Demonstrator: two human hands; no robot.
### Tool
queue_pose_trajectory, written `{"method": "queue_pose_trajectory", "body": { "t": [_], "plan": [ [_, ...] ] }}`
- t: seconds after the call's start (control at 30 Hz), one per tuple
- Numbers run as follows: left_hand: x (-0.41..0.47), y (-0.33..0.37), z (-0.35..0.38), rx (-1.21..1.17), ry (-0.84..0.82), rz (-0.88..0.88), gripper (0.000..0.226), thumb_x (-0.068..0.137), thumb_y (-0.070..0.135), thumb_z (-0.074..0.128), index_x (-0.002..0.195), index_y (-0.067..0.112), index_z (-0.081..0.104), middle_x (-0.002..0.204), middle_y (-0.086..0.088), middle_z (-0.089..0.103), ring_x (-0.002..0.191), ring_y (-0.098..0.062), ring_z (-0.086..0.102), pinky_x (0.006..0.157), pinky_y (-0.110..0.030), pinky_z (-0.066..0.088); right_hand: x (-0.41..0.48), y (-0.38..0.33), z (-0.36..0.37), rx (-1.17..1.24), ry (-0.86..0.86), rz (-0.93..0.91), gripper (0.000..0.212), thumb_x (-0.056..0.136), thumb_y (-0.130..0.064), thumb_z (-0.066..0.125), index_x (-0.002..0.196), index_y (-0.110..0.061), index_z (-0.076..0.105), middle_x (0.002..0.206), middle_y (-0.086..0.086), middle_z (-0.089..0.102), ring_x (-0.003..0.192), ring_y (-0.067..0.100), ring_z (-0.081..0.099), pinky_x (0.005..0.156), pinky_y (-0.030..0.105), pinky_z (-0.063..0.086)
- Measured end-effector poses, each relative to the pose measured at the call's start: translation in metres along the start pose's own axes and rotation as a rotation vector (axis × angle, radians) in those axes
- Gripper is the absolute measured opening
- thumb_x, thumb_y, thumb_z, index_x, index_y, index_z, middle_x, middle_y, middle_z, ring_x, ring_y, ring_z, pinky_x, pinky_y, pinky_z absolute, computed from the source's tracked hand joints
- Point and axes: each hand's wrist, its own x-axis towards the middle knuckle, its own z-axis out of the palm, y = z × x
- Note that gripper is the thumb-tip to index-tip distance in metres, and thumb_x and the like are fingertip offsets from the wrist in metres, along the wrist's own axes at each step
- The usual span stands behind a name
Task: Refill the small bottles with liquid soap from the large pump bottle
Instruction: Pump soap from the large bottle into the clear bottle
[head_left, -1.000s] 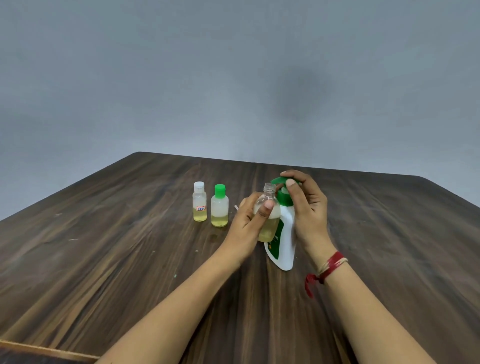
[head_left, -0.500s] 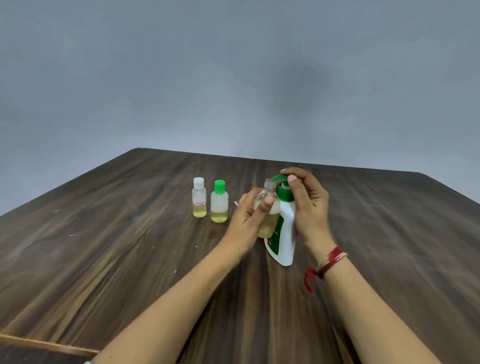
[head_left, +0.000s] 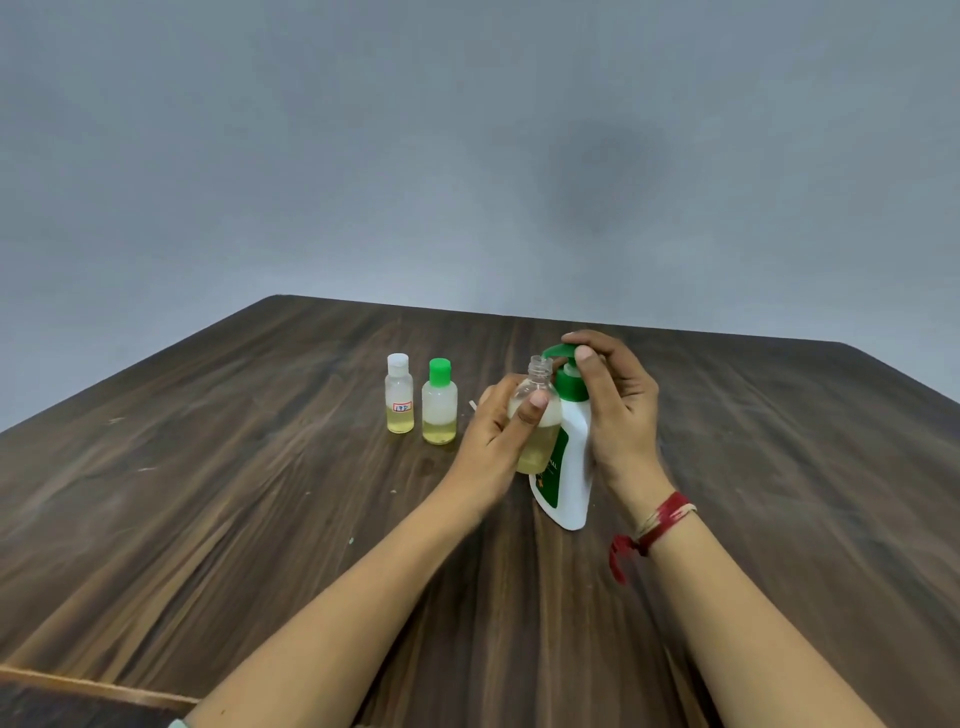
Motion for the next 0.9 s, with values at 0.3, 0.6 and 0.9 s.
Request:
{"method": "queue_pose_trajectory", "body": {
  "t": [0.3,0.6,0.9],
  "plan": [
    [0.0001,0.0006,0.0005,-0.015,-0.001,0.006,0.047,0.070,0.083,0.051,0.096,0.045,0.062,0.109,-0.010,0.060,0.112,-0.030,0.054,0.094,-0.040,0.045,-0.0023,-0.0030,-0.0003,0.017,-0.009,0.003,0.013,0.095,-0.020,0.057,0.102,-0.019,0.067,0.095,-0.009,0.071,0.091,0.012,0.067,0.076,0.021,0.053],
    [0.0003,0.0013,0.0002,-0.013,0.004,-0.001,0.046,0.071,0.082,0.051,0.095,0.044,0.061,0.103,-0.005,0.060,0.108,-0.027,0.053,0.093,-0.040,0.044,0.0001,-0.0010,-0.0002,0.005,0.011,0.003,0.015,0.088,-0.025,0.059,0.095,-0.017,0.069,0.090,-0.008,0.072,0.088,0.014,0.067,0.075,0.023,0.053],
    [-0.0003,0.0021,0.0004,0.000,-0.015,0.010,0.046,0.072,0.082,0.050,0.096,0.044,0.062,0.111,-0.015,0.059,0.114,-0.034,0.052,0.100,-0.053,0.043,-0.0008,-0.0018,-0.0004,0.040,0.001,0.019,0.014,0.093,-0.020,0.056,0.100,-0.018,0.068,0.095,-0.006,0.072,0.092,0.014,0.067,0.076,0.023,0.053]
  ]
}}
